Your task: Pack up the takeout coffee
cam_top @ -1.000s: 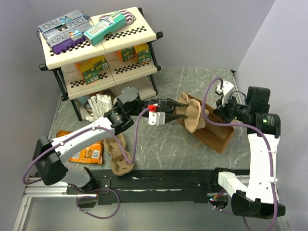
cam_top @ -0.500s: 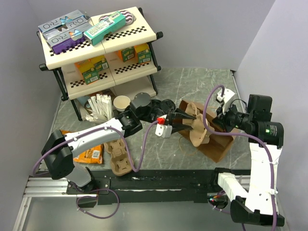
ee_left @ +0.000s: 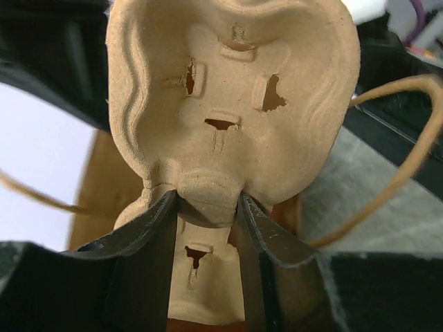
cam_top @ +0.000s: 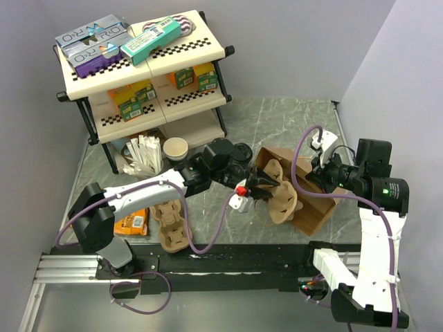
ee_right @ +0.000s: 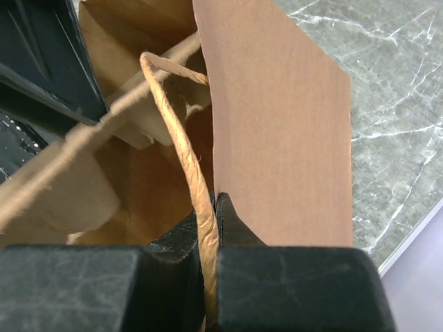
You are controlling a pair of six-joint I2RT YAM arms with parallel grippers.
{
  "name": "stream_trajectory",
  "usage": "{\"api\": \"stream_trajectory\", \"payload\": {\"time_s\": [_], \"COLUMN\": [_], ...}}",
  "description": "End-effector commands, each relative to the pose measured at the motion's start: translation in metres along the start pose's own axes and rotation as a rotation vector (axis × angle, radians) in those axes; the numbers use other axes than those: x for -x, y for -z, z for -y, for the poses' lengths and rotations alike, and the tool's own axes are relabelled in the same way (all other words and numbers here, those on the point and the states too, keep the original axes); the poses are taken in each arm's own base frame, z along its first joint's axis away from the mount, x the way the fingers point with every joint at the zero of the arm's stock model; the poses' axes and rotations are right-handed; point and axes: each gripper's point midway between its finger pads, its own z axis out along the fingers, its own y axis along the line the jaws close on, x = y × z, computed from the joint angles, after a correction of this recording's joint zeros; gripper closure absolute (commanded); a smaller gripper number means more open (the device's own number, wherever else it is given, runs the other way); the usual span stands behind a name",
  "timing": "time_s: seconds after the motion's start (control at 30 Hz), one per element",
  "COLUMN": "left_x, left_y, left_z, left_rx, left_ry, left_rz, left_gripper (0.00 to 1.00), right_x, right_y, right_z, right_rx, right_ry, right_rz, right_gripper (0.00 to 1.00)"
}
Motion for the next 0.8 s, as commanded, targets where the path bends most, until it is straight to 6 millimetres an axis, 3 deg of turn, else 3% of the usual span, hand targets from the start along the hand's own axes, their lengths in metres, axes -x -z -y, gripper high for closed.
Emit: {"api": "stream_trajectory", "payload": {"time_s": [0.0, 0.03, 0.07, 0.1, 0.13, 0.2, 0.23, 0.3, 0.4, 0.5, 0.57, 0.77], "left_x": [-0.001, 0.006, -0.007, -0.014, -0.006, -0.019, -0.015, -0.030, -0.037, -0.035, -0.040, -0.040], "left_y": [-0.015, -0.021, -0.027, -0.030, -0.034, -0.037, -0.040, -0.041, -0.041, -0.044, -0.045, -0.045], "left_z": [-0.005, -0.019, -0.008, -0.014, -0.032, -0.033, -0.042, -0.031, -0.025, -0.021, -0.006, -0.002], "left_rx": [-0.037, -0.024, -0.062, -0.047, -0.025, -0.030, -0.020, -0.062, -0.077, -0.123, -0.187, -0.203], "left_ry": [-0.116, -0.132, -0.056, -0.039, -0.048, 0.007, -0.005, -0.015, -0.015, -0.026, -0.007, -0.016], "left_rz": [-0.029, -0.023, -0.058, -0.106, -0.118, -0.188, -0.201, -0.266, -0.301, -0.316, -0.349, -0.421], "left_gripper": [0.99, 0.99, 0.99, 0.99, 0.99, 0.99, 0.99, 0.99, 0.99, 0.99, 0.99, 0.99], "right_x": [0.006, 0.007, 0.011, 0.013, 0.014, 0.019, 0.021, 0.022, 0.019, 0.014, 0.013, 0.006], "right_y": [-0.001, -0.002, -0.003, -0.001, 0.000, 0.002, 0.005, 0.007, 0.008, 0.008, 0.009, 0.007], "right_z": [-0.004, -0.008, -0.012, -0.013, -0.015, -0.022, -0.025, -0.031, -0.033, -0.030, -0.030, -0.035], "right_rx": [0.030, 0.047, 0.068, 0.069, 0.076, 0.103, 0.114, 0.129, 0.126, 0.113, 0.102, 0.103], "right_ry": [0.024, 0.030, 0.030, 0.030, 0.032, 0.030, 0.037, 0.062, 0.105, 0.106, 0.106, 0.108], "right_rz": [0.031, 0.042, 0.065, 0.076, 0.085, 0.105, 0.113, 0.126, 0.129, 0.104, 0.100, 0.109], "right_gripper": [1.00, 1.00, 1.00, 1.00, 1.00, 1.00, 1.00, 1.00, 1.00, 1.00, 1.00, 1.00]}}
